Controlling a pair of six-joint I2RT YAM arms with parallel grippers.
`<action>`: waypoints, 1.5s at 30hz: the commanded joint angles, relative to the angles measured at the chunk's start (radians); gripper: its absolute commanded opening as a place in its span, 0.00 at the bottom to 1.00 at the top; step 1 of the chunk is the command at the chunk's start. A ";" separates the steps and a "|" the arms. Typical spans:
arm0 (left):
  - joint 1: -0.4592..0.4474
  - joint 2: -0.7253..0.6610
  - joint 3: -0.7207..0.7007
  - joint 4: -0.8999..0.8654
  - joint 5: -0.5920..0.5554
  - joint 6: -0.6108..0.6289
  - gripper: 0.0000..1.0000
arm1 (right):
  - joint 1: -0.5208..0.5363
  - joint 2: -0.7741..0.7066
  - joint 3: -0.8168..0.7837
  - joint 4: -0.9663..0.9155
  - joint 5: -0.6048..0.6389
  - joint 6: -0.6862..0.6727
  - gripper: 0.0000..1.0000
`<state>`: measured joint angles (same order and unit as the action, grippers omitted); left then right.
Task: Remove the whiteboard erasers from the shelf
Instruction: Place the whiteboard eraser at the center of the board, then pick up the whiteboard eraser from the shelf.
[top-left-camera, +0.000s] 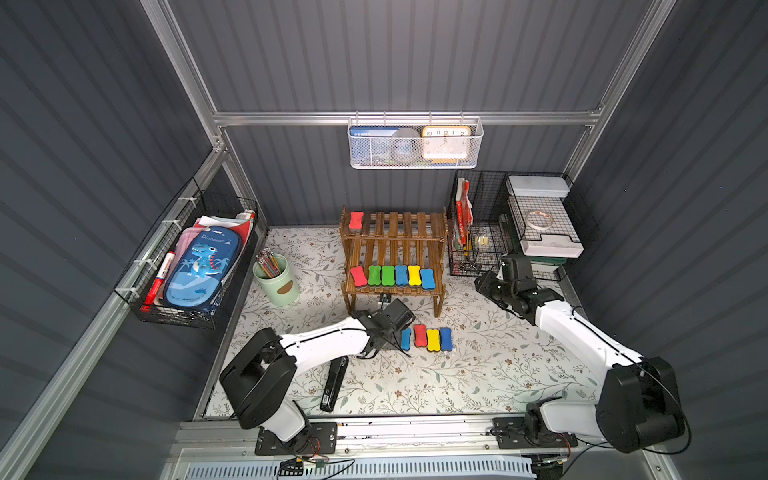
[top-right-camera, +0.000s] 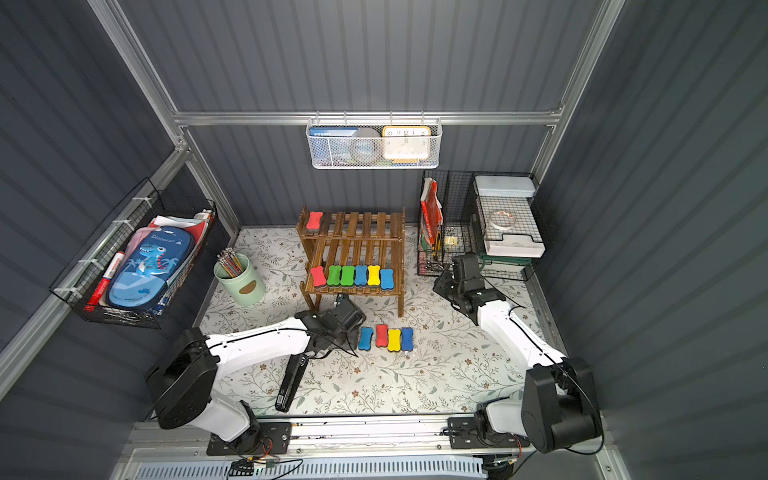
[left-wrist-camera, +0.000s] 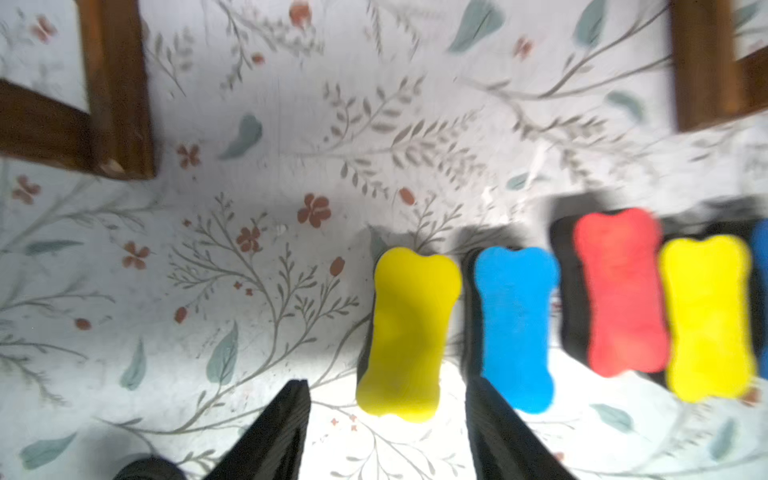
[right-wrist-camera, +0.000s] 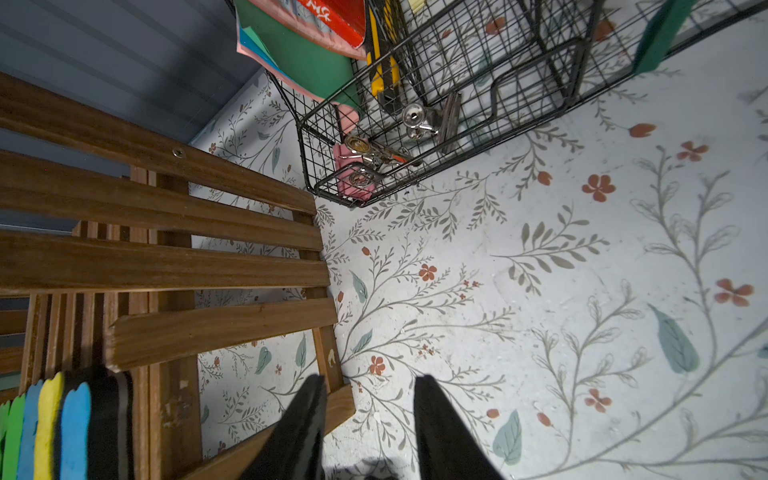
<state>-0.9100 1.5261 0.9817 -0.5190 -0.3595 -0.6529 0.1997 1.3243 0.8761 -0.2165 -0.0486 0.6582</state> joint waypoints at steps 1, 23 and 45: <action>0.001 -0.145 0.118 -0.118 0.003 0.035 0.69 | -0.005 -0.014 -0.006 0.000 -0.004 0.002 0.40; 0.410 0.398 1.257 -0.439 0.013 0.548 0.64 | -0.006 -0.001 0.003 -0.008 -0.011 -0.005 0.40; 0.419 0.402 1.217 -0.349 -0.141 0.575 0.68 | -0.006 0.010 0.003 -0.006 -0.010 -0.004 0.40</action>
<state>-0.4973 1.9327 2.2024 -0.8757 -0.4660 -0.0944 0.1970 1.3323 0.8761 -0.2161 -0.0673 0.6575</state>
